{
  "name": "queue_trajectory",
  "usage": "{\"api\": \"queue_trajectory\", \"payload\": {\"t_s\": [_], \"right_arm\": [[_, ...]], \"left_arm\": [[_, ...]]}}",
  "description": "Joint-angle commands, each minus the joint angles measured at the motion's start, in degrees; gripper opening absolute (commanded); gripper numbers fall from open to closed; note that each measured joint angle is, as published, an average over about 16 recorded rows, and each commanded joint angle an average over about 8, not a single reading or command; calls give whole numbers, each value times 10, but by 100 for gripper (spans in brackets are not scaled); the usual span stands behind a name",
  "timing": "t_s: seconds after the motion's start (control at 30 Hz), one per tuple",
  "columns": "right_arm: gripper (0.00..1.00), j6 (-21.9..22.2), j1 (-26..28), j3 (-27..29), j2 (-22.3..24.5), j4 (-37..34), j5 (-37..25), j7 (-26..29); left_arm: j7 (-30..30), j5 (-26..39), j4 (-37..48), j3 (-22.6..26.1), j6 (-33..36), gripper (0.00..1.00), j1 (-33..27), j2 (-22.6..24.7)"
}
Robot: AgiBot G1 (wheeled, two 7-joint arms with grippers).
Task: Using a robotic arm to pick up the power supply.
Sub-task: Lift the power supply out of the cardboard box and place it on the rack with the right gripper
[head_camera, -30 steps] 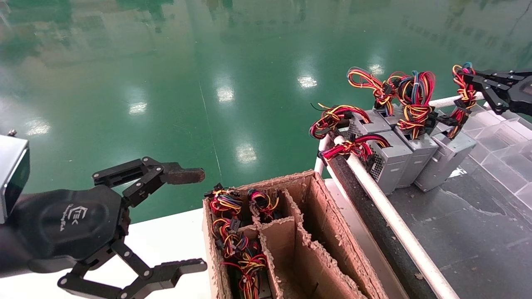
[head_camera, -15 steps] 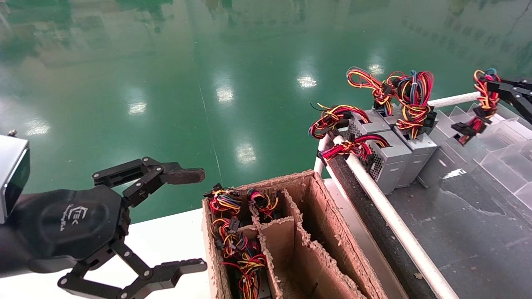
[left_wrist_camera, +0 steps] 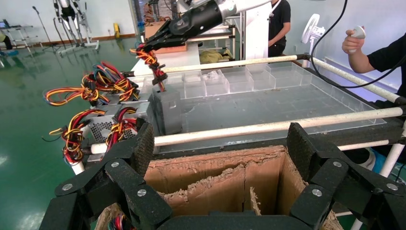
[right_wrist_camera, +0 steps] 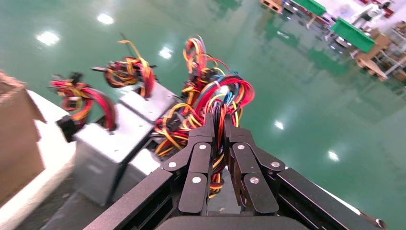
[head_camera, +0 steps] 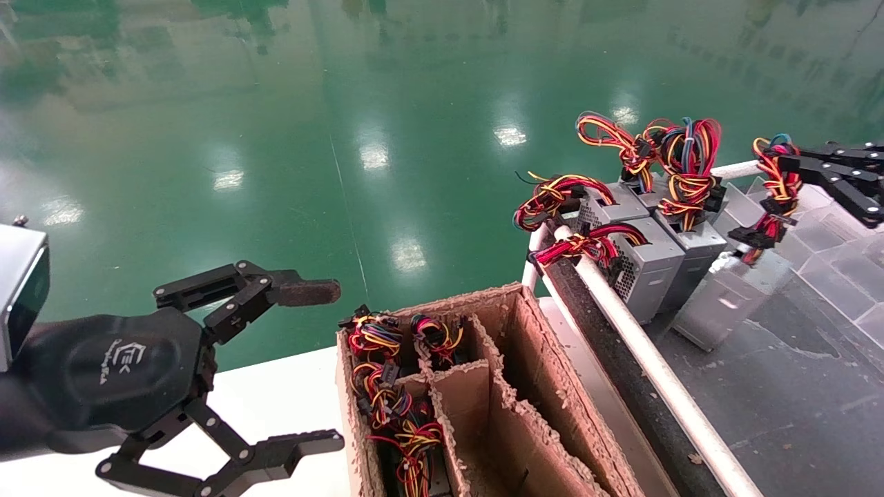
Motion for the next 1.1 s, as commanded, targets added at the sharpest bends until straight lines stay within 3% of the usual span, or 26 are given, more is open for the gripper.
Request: {"api": "queue_trajectory", "payload": {"t_s": [0.03,0.27,0.67,1.1], "right_arm": [[0,13,-3,-1,-10,-4,-1,-4],[0,79,-4,5,-45,-11,6,-11],[0,66,-10,4,-81,-3,6,-16],[0,113,4,8,-114,-5,11,-25]], "left_arm": [[0,0,0,0,0,100,0,0],[0,0,0,0,0,100,0,0],[0,0,0,0,0,100,0,0],[0,0,0,0,0,100,0,0]]}}
